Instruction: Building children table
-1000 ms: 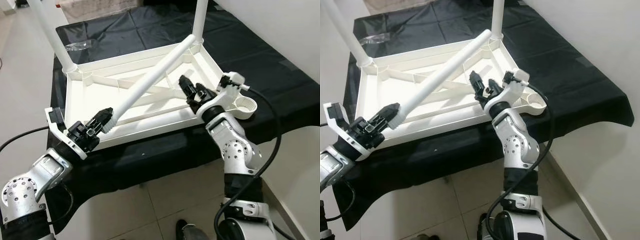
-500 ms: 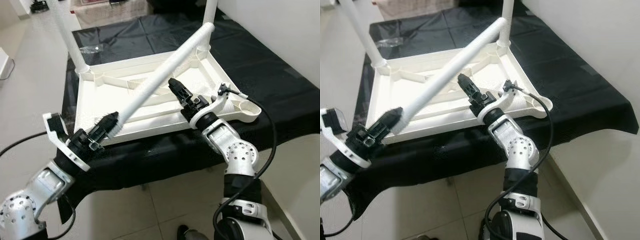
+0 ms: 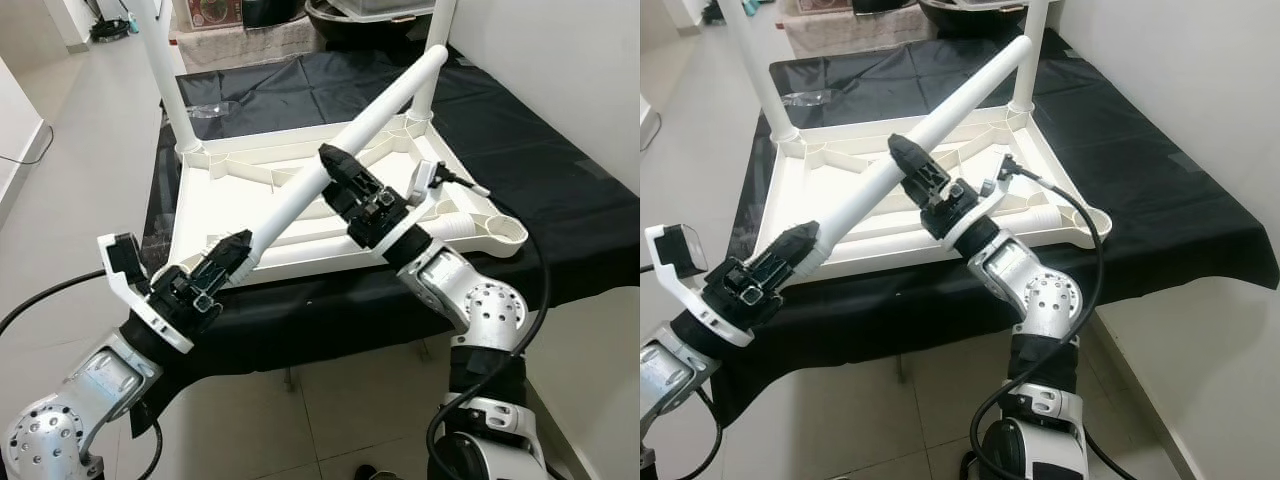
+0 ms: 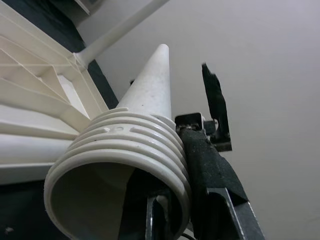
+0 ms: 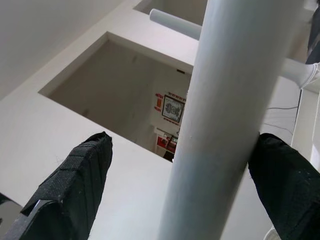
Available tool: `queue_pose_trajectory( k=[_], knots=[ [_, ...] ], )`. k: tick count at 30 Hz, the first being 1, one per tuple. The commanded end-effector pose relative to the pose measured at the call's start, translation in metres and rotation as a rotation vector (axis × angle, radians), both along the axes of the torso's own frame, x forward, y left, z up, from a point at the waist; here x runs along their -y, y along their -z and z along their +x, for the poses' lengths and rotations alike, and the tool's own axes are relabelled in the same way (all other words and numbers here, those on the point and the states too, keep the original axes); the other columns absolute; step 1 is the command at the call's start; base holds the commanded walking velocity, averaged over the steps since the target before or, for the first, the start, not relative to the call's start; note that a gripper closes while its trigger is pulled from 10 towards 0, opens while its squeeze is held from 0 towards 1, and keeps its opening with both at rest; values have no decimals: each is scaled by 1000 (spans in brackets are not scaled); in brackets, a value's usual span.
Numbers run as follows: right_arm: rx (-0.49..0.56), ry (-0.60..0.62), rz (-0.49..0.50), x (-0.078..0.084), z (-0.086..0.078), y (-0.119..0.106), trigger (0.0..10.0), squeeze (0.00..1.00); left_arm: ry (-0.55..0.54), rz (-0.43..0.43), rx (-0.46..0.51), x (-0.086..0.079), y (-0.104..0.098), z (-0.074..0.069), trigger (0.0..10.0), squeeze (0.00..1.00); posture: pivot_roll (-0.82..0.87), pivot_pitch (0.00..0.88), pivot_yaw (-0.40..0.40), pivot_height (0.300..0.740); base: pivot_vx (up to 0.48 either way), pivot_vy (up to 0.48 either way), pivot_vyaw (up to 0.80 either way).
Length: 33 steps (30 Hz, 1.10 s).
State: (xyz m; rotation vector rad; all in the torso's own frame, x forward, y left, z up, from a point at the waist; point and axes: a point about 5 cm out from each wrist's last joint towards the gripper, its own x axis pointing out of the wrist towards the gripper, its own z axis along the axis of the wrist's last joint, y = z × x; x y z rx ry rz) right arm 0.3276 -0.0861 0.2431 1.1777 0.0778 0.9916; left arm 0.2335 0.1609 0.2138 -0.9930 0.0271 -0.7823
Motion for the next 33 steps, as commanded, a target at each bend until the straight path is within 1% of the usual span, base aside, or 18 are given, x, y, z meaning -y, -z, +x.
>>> queue_pose_trajectory(
  k=[1, 2, 3, 4, 5, 7, 9, 15, 20, 24, 25, 26, 27, 28, 29, 33],
  knots=[
    [12, -47, 2, -10, -4, -1, 10000, 0, 13, -5, -4, 4, 0, -3, 10000, 0, -40, 123, 19, 740, 0, 0, 0],
    [12, -47, 2, -10, -4, -1, 10000, 0, 13, -5, -4, 4, 0, -3, 10000, 0, -40, 123, 19, 740, 0, 0, 0],
    [-1, -56, -11, -12, -4, 2, 10000, 0, 36, -7, -14, 10, 2, -6, 10000, 0, -34, 131, 8, 740, 0, 0, 0],
    [-1, -56, -11, -12, -4, 2, 10000, 0, 36, -7, -14, 10, 2, -6, 10000, 0, -34, 131, 8, 740, 0, 0, 0],
    [-15, -72, -19, -13, -3, 4, 10000, 0, 62, -4, -21, 16, 4, -10, 10000, 0, -34, 134, 8, 740, 0, 0, 0],
    [-15, -72, -19, -13, -3, 4, 10000, 0, 62, -4, -21, 16, 4, -10, 10000, 0, -34, 134, 8, 740, 0, 0, 0],
    [-32, -103, -32, -14, -3, 7, 10000, 0, 90, -10, -39, 24, 8, -16, 10000, 0, -34, 134, 8, 740, 0, 0, 0],
    [-50, -145, -56, -15, -1, 11, 10000, 0, 105, -17, -58, 28, 10, -20, 10000, 0, -33, 140, 5, 740, 0, 0, 0],
    [-68, -154, -90, -15, 1, 18, 10000, 0, 110, -13, -71, 28, 12, -22, 10000, 0, -33, 142, 4, 740, 0, 0, 0],
    [-70, -158, -96, -15, 1, 19, 10000, 0, 109, -14, -77, 29, 13, -23, 10000, 0, -33, 142, 4, 740, 0, 0, 0],
    [-68, -158, -96, -15, 2, 19, 9098, 0, 111, -15, -81, 30, 14, -24, 10000, 0, -33, 142, 4, 740, 0, 0, 0],
    [-68, -158, -96, -15, 2, 19, 9098, 0, 111, -15, -81, 30, 14, -24, 10000, 0, -33, 142, 4, 740, 0, 0, 0],
    [-67, -157, -95, -15, 2, 18, 392, 0, 115, -17, -86, 31, 15, -25, 10000, 0, -30, 146, 1, 740, 0, 0, 0],
    [-67, -157, -95, -15, 2, 18, 392, 0, 115, -17, -86, 31, 15, -25, 10000, 0, -30, 146, 1, 740, 0, 0, 0],
    [-67, -152, -93, -15, 3, 17, 0, 0, 119, -20, -91, 33, 15, -26, 10000, 0, -30, 146, 1, 740, 0, 0, 0],
    [-66, -148, -90, -15, 4, 16, 0, 0, 123, -25, -99, 35, 17, -26, 10000, 0, -33, 148, 3, 740, 0, 0, 0]
  ],
)
